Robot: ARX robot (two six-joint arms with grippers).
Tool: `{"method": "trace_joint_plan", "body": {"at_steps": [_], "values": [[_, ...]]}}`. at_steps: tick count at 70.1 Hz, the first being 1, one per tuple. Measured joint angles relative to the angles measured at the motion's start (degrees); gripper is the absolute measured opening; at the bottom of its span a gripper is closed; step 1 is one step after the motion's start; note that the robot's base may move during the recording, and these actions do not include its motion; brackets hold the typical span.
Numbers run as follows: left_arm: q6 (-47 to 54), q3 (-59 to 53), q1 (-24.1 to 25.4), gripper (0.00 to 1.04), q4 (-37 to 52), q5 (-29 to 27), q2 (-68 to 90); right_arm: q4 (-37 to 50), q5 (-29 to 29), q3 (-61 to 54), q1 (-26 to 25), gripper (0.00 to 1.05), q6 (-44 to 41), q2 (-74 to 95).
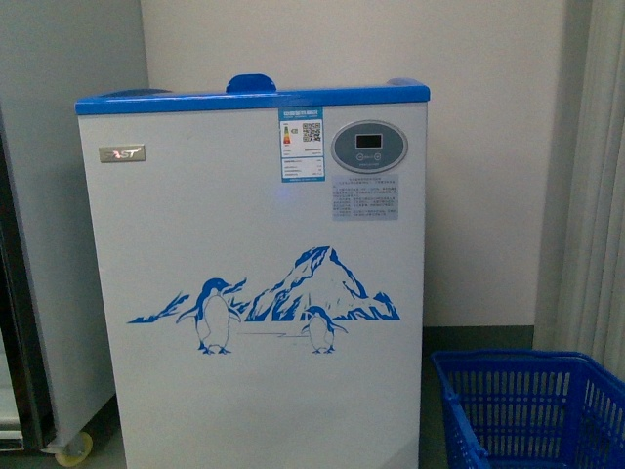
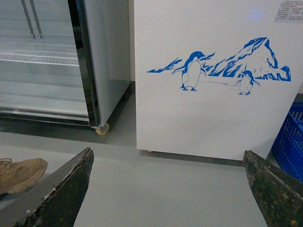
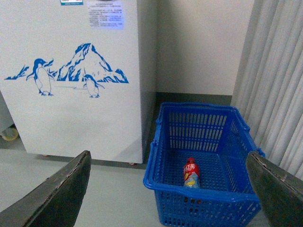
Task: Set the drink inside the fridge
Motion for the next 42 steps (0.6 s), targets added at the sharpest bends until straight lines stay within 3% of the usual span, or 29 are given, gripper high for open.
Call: {"method": "trace_joint_plan", "body": {"at_steps": [42], "values": [[0.0, 0.0, 0.0, 0.97, 0.0, 0.0, 0.0, 0.0, 0.0, 0.0, 0.0, 0.98, 0.0, 0.0]]}}
